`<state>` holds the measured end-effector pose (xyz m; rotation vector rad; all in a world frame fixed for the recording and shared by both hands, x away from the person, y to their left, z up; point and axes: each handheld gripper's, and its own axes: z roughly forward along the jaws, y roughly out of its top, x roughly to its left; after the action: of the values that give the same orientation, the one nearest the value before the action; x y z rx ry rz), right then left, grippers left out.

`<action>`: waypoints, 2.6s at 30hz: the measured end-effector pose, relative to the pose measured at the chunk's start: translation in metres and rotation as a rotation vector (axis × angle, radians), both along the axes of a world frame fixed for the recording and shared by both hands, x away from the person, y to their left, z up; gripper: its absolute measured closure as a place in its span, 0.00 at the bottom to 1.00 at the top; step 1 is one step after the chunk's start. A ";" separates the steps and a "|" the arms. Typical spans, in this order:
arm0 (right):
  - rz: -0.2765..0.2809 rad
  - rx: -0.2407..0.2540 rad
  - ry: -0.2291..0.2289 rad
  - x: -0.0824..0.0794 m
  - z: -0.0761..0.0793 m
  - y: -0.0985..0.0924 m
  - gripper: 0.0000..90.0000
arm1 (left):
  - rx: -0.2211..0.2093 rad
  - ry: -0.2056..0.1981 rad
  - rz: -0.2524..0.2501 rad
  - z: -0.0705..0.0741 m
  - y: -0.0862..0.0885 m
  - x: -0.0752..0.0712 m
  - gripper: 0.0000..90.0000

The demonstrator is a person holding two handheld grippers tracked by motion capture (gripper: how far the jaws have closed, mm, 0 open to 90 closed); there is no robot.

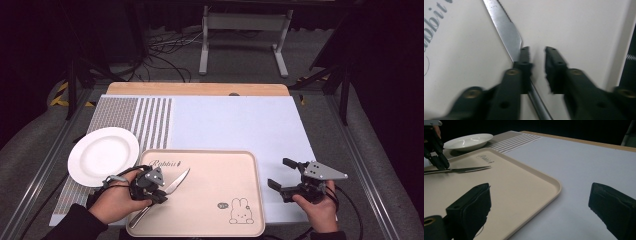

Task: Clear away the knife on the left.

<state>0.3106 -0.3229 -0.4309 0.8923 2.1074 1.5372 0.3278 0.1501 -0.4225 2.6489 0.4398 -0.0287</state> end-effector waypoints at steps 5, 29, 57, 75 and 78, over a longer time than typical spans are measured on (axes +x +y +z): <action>0.003 -0.002 0.000 0.000 0.000 0.001 0.06 | 0.008 -0.007 -0.018 -0.003 -0.002 0.003 1.00; 0.001 0.001 0.002 0.000 -0.001 0.001 0.06 | 0.027 0.022 0.008 -0.012 0.008 0.009 1.00; 0.002 -0.006 0.007 0.001 -0.002 0.002 0.06 | 0.027 0.056 0.086 -0.012 0.033 0.015 1.00; 0.005 -0.006 0.009 0.001 -0.002 0.002 0.06 | 0.020 0.070 0.118 -0.012 0.042 0.015 1.00; 0.005 -0.007 0.009 0.001 -0.002 0.002 0.06 | 0.019 0.076 0.126 -0.012 0.044 0.014 1.00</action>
<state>0.3112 -0.3206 -0.4326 0.8942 2.1212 1.5303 0.3421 0.1937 -0.4349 2.6395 0.6340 -0.0868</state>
